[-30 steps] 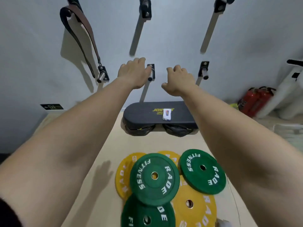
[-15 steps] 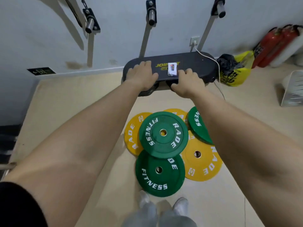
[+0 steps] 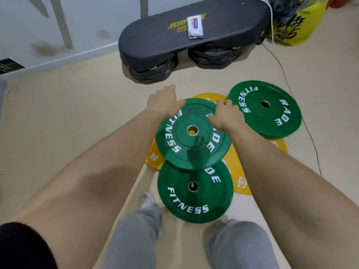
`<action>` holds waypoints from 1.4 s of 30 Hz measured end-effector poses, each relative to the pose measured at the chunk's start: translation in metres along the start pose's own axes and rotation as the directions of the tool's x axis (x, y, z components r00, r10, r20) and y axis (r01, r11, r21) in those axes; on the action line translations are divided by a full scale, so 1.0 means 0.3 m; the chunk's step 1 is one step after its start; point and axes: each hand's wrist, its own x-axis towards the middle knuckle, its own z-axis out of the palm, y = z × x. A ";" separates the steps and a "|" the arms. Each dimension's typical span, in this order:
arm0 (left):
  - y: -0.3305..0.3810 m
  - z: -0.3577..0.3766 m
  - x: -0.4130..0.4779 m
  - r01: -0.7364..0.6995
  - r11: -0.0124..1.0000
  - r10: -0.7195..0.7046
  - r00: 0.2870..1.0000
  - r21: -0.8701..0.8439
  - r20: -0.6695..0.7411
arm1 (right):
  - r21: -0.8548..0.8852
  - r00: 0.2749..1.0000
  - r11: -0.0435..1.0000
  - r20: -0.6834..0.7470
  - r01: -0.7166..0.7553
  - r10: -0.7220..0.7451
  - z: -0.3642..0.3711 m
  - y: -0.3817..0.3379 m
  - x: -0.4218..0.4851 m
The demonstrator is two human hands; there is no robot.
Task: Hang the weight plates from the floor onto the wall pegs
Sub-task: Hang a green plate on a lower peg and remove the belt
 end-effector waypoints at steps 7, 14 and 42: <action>-0.133 0.495 0.306 -0.053 0.998 0.052 0.997 0.024 0.049 | 0.050 0.995 0.994 0.022 -0.101 0.100 0.509 0.107 0.290; -0.252 0.939 0.542 -0.016 1.000 0.016 0.998 -0.015 0.059 | 0.046 0.972 0.973 -0.048 -0.227 0.229 0.924 0.265 0.501; -0.627 1.258 0.619 0.546 0.190 -0.267 0.828 -0.816 0.493 | 0.857 0.738 0.218 0.241 -0.467 0.631 1.087 0.511 0.640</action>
